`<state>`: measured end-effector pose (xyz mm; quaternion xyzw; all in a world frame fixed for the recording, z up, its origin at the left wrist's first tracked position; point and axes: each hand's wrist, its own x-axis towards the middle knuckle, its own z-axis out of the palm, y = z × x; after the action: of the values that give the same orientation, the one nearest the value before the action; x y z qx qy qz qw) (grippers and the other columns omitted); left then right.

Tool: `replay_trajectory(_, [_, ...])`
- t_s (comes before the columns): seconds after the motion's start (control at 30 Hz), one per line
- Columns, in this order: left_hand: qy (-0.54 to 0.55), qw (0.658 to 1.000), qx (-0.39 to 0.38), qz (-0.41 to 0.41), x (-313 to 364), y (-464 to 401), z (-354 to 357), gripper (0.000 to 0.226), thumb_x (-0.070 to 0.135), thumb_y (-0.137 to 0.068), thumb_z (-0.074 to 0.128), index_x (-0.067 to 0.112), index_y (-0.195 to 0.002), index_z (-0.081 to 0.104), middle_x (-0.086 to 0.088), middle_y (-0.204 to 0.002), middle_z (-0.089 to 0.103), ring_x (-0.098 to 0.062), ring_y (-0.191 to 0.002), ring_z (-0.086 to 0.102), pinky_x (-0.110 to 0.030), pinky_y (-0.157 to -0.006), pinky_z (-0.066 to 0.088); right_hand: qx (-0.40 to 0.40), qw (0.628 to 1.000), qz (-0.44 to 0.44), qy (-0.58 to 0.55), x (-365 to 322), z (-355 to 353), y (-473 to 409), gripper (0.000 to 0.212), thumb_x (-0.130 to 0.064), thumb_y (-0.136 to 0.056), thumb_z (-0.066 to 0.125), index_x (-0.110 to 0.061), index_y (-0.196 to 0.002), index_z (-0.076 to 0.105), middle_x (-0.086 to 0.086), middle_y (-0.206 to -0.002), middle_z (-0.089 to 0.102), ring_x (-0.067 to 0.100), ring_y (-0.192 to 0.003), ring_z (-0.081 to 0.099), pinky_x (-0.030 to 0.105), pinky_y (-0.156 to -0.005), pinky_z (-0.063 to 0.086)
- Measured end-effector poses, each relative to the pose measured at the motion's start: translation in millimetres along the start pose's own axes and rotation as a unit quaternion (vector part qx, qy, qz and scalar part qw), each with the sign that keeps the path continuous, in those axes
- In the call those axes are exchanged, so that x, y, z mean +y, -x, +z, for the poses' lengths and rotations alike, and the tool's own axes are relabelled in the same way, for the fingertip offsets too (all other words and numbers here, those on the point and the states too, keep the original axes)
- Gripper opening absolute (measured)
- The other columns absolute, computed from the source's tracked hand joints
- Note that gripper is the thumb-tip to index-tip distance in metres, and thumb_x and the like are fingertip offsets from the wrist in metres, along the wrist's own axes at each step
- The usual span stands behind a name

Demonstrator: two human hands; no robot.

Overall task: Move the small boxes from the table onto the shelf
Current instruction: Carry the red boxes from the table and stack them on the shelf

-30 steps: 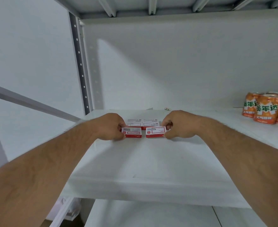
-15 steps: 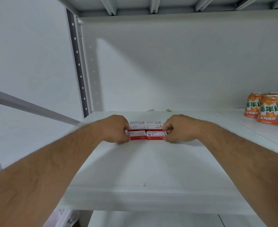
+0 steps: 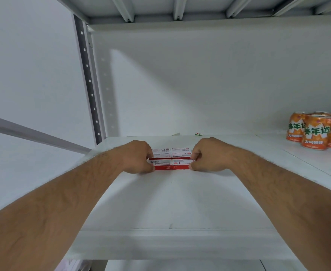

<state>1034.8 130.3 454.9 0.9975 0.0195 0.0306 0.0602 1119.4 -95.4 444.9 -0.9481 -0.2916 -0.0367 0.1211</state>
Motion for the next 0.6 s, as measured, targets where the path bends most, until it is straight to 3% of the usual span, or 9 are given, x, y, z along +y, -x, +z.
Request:
replay_trajectory(0.2, [-0.002,1.000,-0.004,0.001,-1.8,-6.2,2.4,0.030,0.041,-0.081,0.066,0.025,-0.106,0.072,0.004,-0.103,0.071,-0.017,-0.094,0.066,-0.038,-0.087,0.056,0.005,1.000,0.005,0.004,-0.9,-0.6,0.1,0.026,-0.044,-0.080,0.072,-0.025,-0.097,0.073,-0.007,-0.097,0.069,0.015,-0.089,0.065,0.034,-0.083,0.058])
replay_trajectory(0.47, [-0.009,1.000,0.003,0.002,-3.7,-11.9,5.8,0.030,0.042,-0.081,0.063,0.023,-0.101,0.073,0.003,-0.097,0.071,-0.018,-0.089,0.068,-0.038,-0.083,0.058,0.005,1.000,0.001,-0.001,-1.5,-0.2,-2.6,0.027,-0.041,-0.083,0.072,-0.021,-0.101,0.071,-0.006,-0.100,0.067,0.015,-0.092,0.064,0.030,-0.082,0.056])
replay_trajectory(0.6, [-0.014,1.000,0.007,-0.005,-3.4,-14.9,8.9,0.033,0.049,-0.079,0.062,0.019,-0.087,0.071,0.000,-0.086,0.070,-0.019,-0.081,0.067,-0.034,-0.073,0.056,0.003,1.000,-0.004,-0.002,-1.4,0.1,-3.9,0.026,-0.038,-0.083,0.071,-0.020,-0.102,0.072,-0.002,-0.098,0.070,0.018,-0.091,0.066,0.033,-0.082,0.057])
